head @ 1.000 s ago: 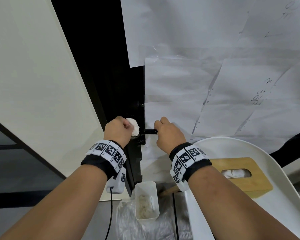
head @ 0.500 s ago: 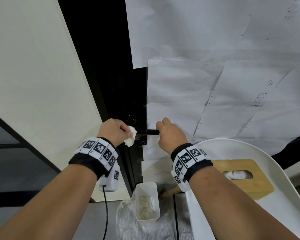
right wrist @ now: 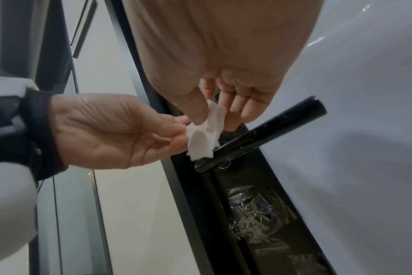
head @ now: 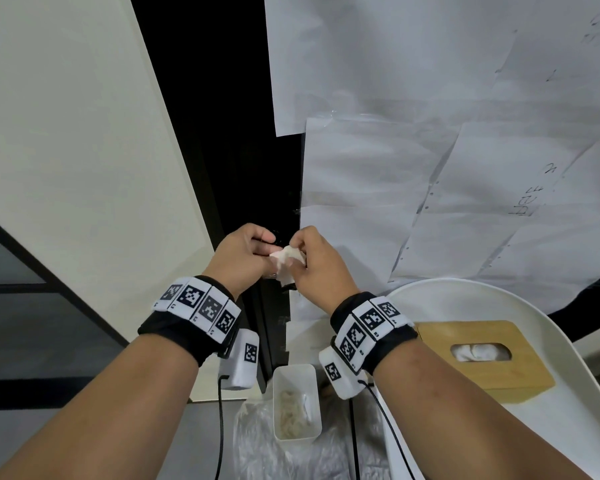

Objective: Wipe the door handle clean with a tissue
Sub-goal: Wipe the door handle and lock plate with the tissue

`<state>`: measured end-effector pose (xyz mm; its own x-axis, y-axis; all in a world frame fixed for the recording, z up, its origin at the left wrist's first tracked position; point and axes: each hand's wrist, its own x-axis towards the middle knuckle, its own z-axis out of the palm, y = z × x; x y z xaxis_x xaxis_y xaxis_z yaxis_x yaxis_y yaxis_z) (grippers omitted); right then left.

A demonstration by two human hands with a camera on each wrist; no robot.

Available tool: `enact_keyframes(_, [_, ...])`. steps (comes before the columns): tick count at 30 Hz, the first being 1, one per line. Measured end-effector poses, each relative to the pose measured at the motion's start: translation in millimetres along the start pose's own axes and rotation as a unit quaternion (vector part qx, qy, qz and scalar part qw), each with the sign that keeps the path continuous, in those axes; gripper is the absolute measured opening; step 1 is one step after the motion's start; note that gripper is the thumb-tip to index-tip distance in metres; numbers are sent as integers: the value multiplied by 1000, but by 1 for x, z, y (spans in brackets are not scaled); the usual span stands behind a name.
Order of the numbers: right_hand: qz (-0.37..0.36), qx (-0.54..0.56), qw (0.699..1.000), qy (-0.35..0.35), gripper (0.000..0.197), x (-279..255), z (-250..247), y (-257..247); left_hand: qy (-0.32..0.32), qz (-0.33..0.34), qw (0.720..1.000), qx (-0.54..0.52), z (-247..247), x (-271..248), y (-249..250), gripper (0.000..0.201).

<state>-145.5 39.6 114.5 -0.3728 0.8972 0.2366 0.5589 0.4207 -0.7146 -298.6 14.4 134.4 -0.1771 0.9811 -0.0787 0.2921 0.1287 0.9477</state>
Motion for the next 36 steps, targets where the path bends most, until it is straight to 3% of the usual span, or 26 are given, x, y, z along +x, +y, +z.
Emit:
enact_keyframes(2, [-19, -29, 999, 27, 25, 0, 0, 1, 21, -6, 1000, -12, -2, 3, -4, 29])
enact_keyframes(4, [-27, -108, 992, 63, 27, 1, -2, 6, 73, 22, 994, 80, -3, 9, -13, 22])
enact_keyframes(6, [-21, -227, 970, 86, 27, 1, -5, 12, 87, 36, 981, 171, -1, 14, -21, 22])
enact_keyframes(8, [-20, -295, 952, 84, 27, -1, -3, 15, 87, 27, 978, 190, 4, 17, -27, 23])
enact_keyframes(12, [-8, -222, 972, 80, 34, 2, 11, 12, 97, 21, 976, 193, 7, 24, -32, 22])
enact_keyframes(17, [-57, -219, 974, 27, 6, 7, 31, 3, 95, 35, 973, 205, 7, 28, -31, 23])
enact_keyframes(22, [-43, -242, 969, 3, 23, 3, 19, -1, 101, 37, 971, 213, 10, 28, -33, 23])
enact_keyframes(29, [12, -260, 965, 4, 24, -5, -5, 10, 97, 19, 979, 178, 13, 29, -38, 23])
enact_keyframes(36, [-57, -266, 962, -12, 28, -2, 22, -10, 111, 33, 975, 189, 14, 28, -36, 24])
